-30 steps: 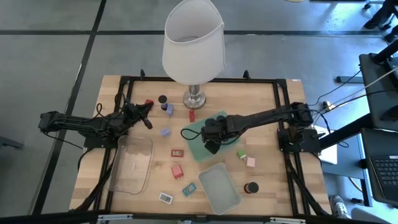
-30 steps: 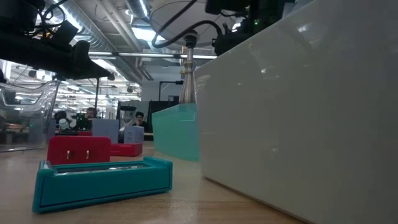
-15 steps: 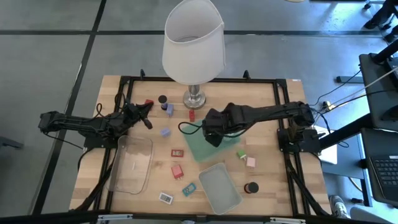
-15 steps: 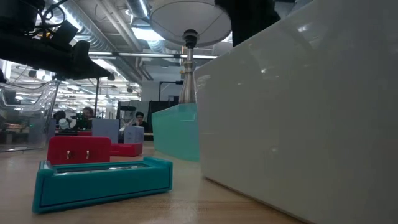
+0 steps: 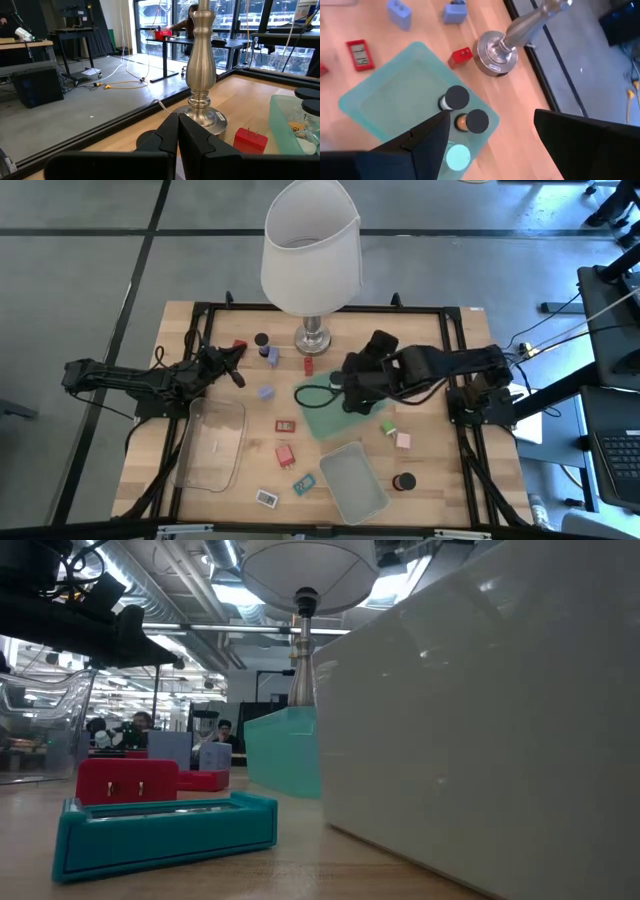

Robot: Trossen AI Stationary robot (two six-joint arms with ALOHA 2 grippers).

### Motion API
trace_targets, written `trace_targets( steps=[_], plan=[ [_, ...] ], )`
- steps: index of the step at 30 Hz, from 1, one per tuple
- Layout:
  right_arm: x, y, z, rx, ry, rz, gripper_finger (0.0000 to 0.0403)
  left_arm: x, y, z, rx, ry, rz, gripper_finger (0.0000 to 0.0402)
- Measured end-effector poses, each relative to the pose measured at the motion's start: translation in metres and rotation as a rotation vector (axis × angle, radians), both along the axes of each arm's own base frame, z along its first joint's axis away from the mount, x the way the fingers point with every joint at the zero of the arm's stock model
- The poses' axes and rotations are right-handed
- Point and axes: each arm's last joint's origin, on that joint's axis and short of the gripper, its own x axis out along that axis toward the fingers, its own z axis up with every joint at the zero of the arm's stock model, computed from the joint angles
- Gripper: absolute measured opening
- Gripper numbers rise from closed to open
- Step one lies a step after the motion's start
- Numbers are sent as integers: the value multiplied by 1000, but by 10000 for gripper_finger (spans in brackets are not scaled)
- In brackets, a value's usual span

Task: Pick & Place Office items
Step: Put the blue hourglass into the green bin

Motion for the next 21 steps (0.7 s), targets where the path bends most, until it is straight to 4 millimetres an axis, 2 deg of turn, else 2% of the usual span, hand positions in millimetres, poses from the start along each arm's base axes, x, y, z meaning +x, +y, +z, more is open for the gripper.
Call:
trace_targets(
  steps=[6, 10, 15, 21],
  plan=[
    [-24, -10, 18, 21, -19, 36, 291, 0, 0, 1, 0, -13, 0, 8],
    [-44, -22, 27, -19, -70, -25, 290, 0, 0, 1, 0, -12, 0, 7],
    [-64, -30, 22, -113, -102, -116, 290, 0, 0, 3, 1, -29, 13, 6],
    [-82, -35, 1, -121, -77, -184, 290, 0, 0, 3, -1, -32, 15, 10]
  ],
)
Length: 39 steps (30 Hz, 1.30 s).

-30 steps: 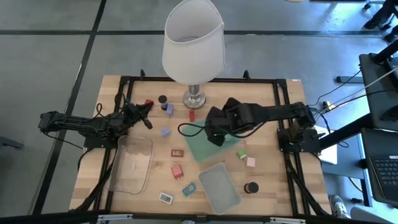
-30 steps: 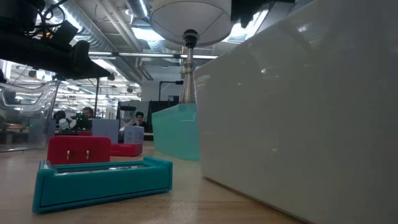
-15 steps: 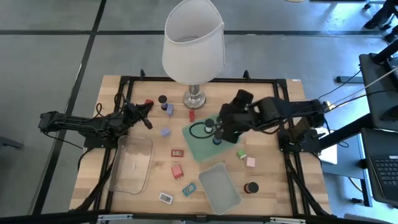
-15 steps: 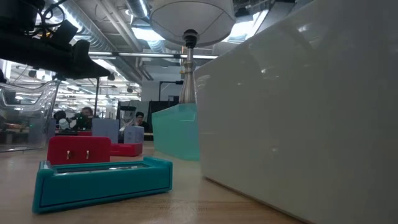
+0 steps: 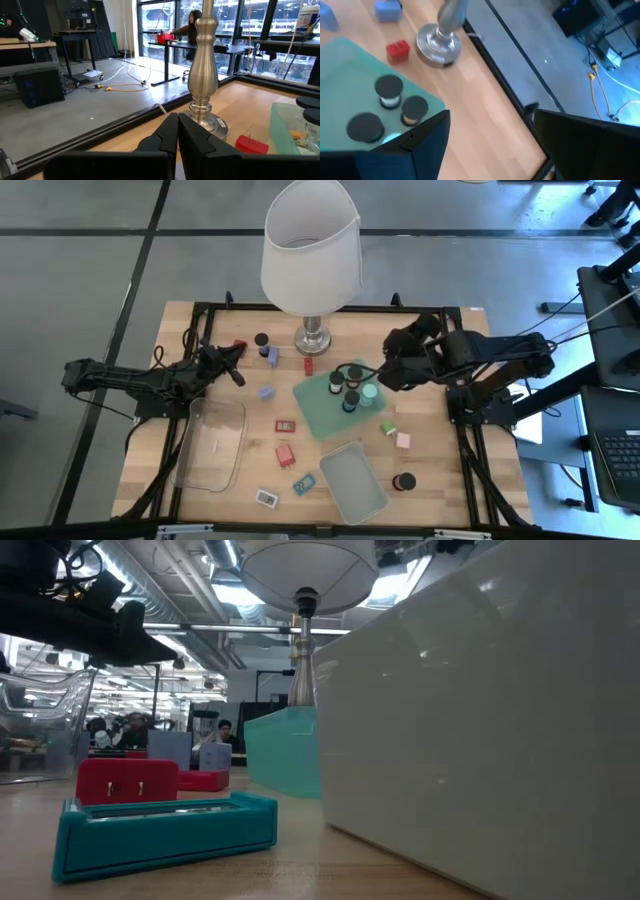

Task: Pick & Place Office items
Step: Put the blue hourglass into the green bin

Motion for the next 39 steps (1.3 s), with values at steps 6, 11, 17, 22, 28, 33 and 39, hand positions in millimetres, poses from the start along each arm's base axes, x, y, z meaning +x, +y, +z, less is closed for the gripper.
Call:
trace_targets(
  steps=[6, 11, 17, 22, 28, 33, 39],
  plan=[
    [-10, -8, -11, 9, 3, -58, 290, 2, -1, 0, -20, -18, -73, 51],
    [-14, -11, -8, 40, -51, -112, 290, 4, -4, 0, -25, -16, -180, 121],
    [-16, -11, -8, 109, -68, -126, 290, 3, -3, 0, 3, 10, -166, 203],
    [-16, -10, -8, 130, -75, -137, 290, 0, 2, 0, 45, 49, 13, 245],
    [-16, -11, -8, 104, -68, -127, 290, 2, 11, -1, -34, -15, -18, 270],
    [-16, -12, -6, 38, -78, -132, 290, 4, 23, 4, -35, -76, 24, 277],
    [-16, -14, -6, 21, -82, -139, 290, 14, 38, 21, -102, -91, -24, 277]
  ],
)
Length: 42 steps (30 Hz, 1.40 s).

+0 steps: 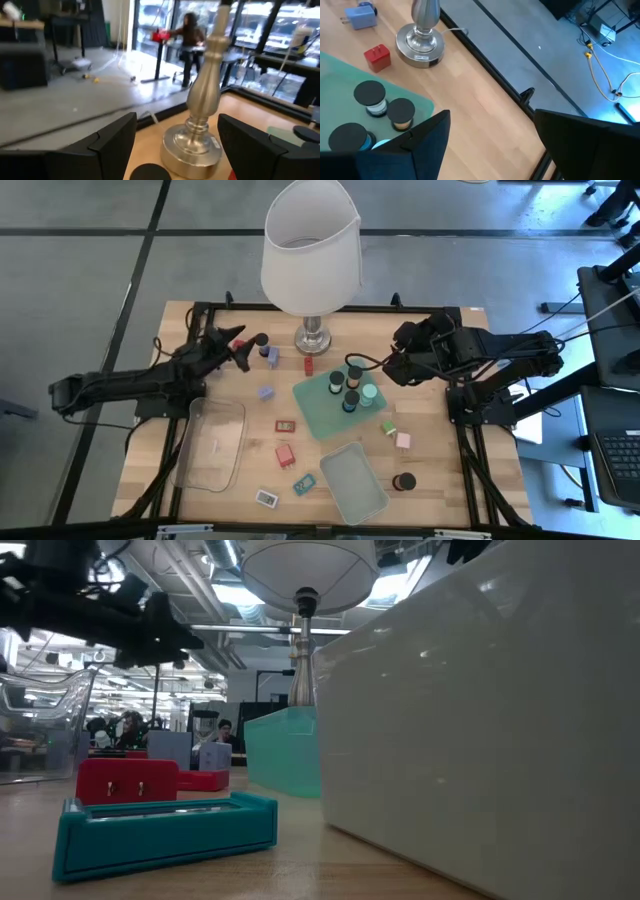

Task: Pick & Place Office items
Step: Put the blue hourglass into the green bin

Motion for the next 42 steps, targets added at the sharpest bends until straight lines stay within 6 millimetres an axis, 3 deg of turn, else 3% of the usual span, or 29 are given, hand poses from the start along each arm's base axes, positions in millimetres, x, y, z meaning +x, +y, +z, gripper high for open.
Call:
trace_targets(
  steps=[5, 16, 25, 42],
  plan=[
    [1, -5, 0, -5, 8, -16, 290, 9, 16, 5, -122, 75, 83, 277],
    [1, -18, 0, -9, 18, -62, 291, 28, 44, 13, -318, 161, -20, 277],
    [2, -24, 0, -10, 21, -85, 291, 37, 63, 1, -392, 242, 34, 277],
    [2, -36, 0, -13, 32, -126, 291, 44, 68, -15, -453, 306, 6, 277]
  ],
)
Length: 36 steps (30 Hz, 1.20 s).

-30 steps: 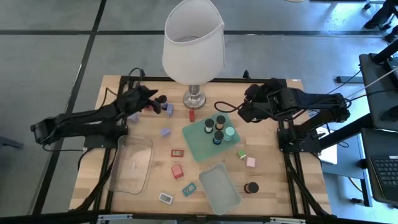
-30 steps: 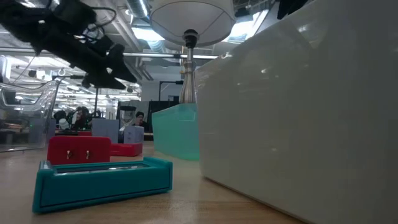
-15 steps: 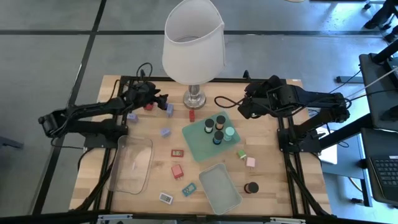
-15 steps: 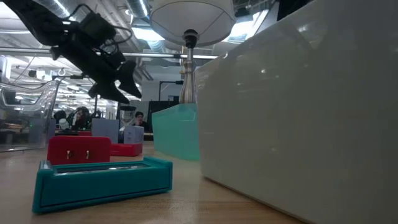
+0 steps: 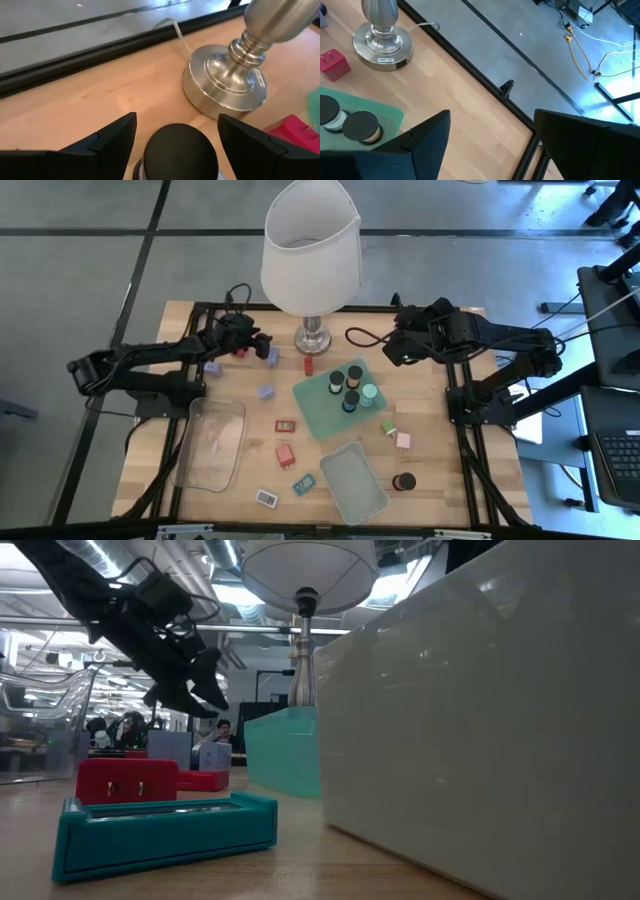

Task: Pick & Place Office items
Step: Put the blue hourglass into the green bin

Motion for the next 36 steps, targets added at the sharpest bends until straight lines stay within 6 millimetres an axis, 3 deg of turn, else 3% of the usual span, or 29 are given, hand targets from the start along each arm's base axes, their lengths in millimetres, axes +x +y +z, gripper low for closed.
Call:
trace_targets(
  steps=[12, 17, 21, 30, 36],
  plan=[
    [0, -1, 0, 0, 2, -4, 291, 5, 0, -12, 4, 92, -81, 276],
    [0, -1, 0, 2, 3, -3, 290, 4, 1, -11, 22, 102, -54, 249],
    [0, -1, 0, 3, 2, -3, 290, 2, 1, -7, 42, 97, -31, 206],
    [0, -1, 0, 3, 2, -3, 290, 1, -3, 13, 139, -1, -34, 205],
    [0, -1, 0, 3, 2, -3, 290, 16, -26, 31, 240, -117, -216, 205]
  ],
)
